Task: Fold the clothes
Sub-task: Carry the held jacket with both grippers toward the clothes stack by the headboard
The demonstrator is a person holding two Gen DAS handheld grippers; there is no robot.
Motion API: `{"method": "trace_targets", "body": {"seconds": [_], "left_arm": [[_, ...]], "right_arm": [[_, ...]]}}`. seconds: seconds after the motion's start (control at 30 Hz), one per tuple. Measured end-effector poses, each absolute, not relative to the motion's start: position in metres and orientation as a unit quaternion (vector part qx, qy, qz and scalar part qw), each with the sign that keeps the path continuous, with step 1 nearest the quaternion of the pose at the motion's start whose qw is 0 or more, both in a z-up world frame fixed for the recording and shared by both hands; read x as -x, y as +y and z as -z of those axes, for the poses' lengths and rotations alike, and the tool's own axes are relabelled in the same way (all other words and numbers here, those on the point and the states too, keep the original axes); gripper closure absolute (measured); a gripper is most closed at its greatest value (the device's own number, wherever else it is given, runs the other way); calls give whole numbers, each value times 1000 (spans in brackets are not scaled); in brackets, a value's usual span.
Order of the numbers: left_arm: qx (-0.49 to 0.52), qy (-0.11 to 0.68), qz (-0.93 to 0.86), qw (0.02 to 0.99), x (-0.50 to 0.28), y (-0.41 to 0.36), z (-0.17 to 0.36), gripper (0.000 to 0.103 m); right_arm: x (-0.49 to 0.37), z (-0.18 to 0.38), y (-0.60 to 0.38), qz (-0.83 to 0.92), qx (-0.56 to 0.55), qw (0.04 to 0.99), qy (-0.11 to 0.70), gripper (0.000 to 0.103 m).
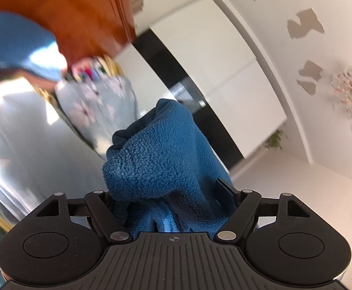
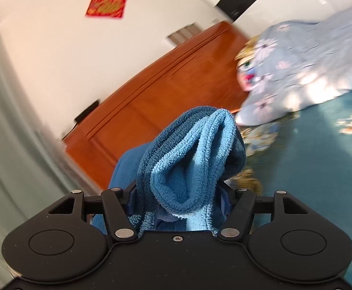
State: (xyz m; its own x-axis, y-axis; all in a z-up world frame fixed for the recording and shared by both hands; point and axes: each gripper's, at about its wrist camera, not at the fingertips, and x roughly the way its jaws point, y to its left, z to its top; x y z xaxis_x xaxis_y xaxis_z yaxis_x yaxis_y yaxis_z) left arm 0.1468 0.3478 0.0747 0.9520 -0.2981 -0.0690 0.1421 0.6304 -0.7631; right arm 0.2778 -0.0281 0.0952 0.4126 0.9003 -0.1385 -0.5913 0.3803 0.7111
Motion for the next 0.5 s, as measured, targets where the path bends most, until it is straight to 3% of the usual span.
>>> {"method": "trace_targets", "body": {"seconds": [0.27, 0.5], "left_arm": [[397, 88, 42, 912, -153, 416, -86, 29], [443, 102, 8, 891, -175, 453, -43, 28]], "right_arm": [[-331, -92, 71, -510, -282, 759, 289, 40], [-365, -71, 118, -501, -271, 760, 313, 40]]}}
